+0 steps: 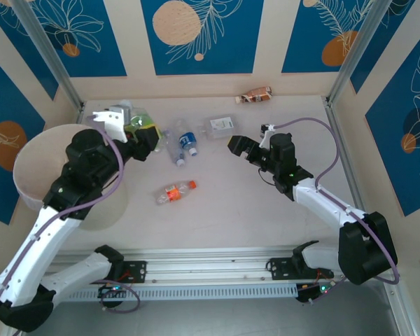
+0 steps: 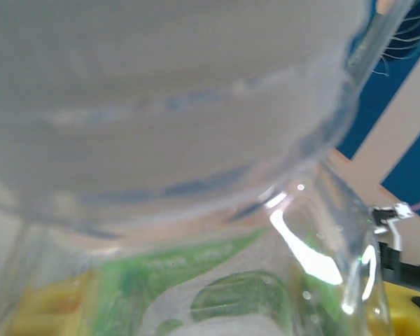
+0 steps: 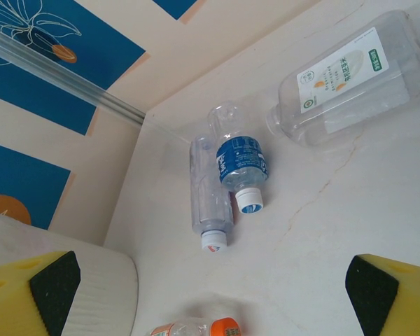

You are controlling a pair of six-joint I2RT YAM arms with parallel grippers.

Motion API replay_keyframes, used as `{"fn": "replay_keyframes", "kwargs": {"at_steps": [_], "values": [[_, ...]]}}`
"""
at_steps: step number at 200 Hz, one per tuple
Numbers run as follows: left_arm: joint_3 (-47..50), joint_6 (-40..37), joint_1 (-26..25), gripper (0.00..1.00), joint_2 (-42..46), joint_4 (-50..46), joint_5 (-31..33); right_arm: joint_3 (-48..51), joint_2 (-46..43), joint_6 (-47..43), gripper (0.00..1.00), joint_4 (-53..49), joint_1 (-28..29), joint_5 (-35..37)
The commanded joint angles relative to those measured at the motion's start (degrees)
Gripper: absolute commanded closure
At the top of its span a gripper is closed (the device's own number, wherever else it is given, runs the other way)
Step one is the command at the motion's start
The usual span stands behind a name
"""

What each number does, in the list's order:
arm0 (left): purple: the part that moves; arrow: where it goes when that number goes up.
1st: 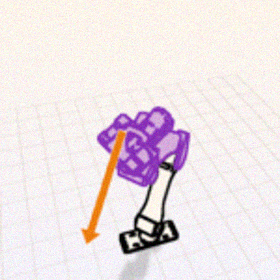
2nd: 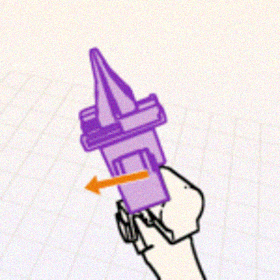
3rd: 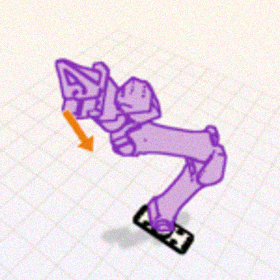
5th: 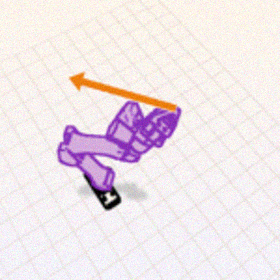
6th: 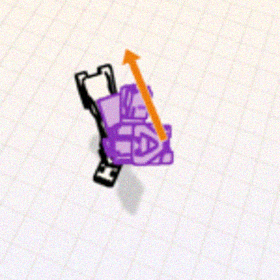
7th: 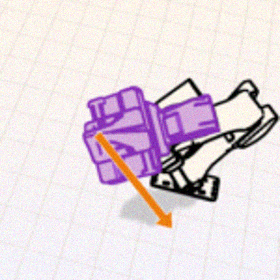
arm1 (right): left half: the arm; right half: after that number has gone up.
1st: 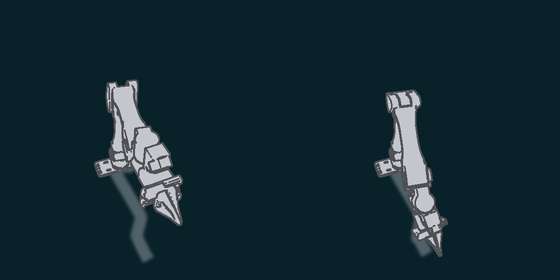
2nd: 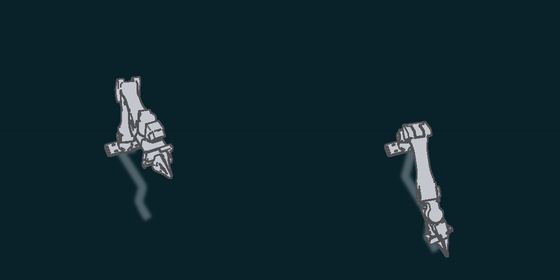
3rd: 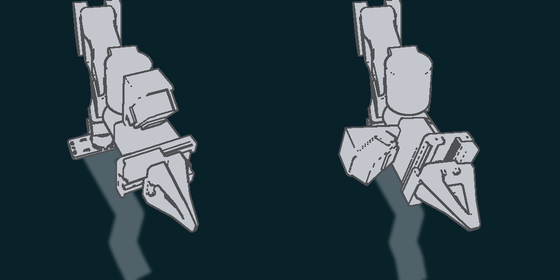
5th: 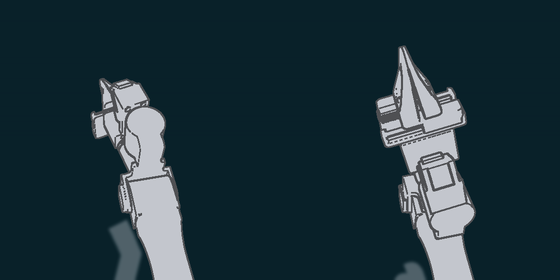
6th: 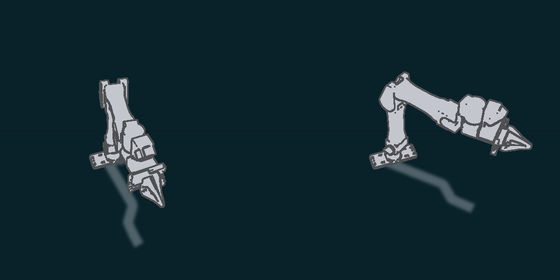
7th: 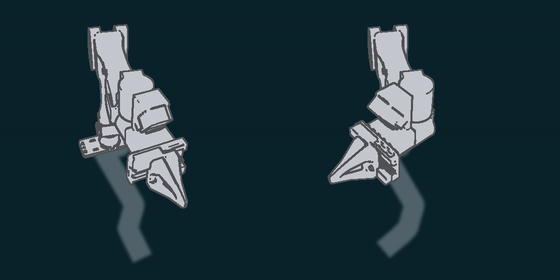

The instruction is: Put the plastic bottles in the bin

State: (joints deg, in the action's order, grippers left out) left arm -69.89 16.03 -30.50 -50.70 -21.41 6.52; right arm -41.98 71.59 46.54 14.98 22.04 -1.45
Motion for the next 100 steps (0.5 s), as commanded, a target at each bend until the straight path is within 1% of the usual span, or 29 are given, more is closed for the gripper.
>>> {"fn": "replay_keyframes", "kwargs": {"at_steps": [1,30,44,64,70,80,91,100], "values": [[-2.86,-4.89,0.29,0.54,2.72,-4.13,10.18,-0.16,0.77,0.71,0.01,0.69,0.04,0.66],[-2.47,-6.69,0.27,0.55,5.28,-4.9,15.55,-0.83,1.52,0.31,0.0,0.35,0.54,0.91],[-2.49,-8.12,0.29,0.55,5.56,-5.48,21.07,-1.12,1.78,0.46,0.0,0.53,1.11,2.15],[-3.2,-8.21,0.3,0.57,4.96,-6.96,32.24,-0.63,1.8,-0.59,0.0,2.08,2.74,6.07],[-3.33,-7.79,0.34,0.57,4.64,-7.33,33.97,-0.22,1.72,-1.01,0.01,2.96,3.57,7.9],[-3.24,-7.46,0.29,0.57,4.13,-7.47,35.09,0.2,1.68,-1.72,0.0,4.66,4.56,10.24],[-3.06,-8.0,0.31,0.57,3.37,-7.05,37.02,0.24,1.71,-2.7,0.0,5.33,5.4,11.21],[-3.27,-9.37,0.31,0.57,2.37,-6.85,40.25,-0.01,1.79,-3.28,0.0,5.32,5.88,11.54]]}}
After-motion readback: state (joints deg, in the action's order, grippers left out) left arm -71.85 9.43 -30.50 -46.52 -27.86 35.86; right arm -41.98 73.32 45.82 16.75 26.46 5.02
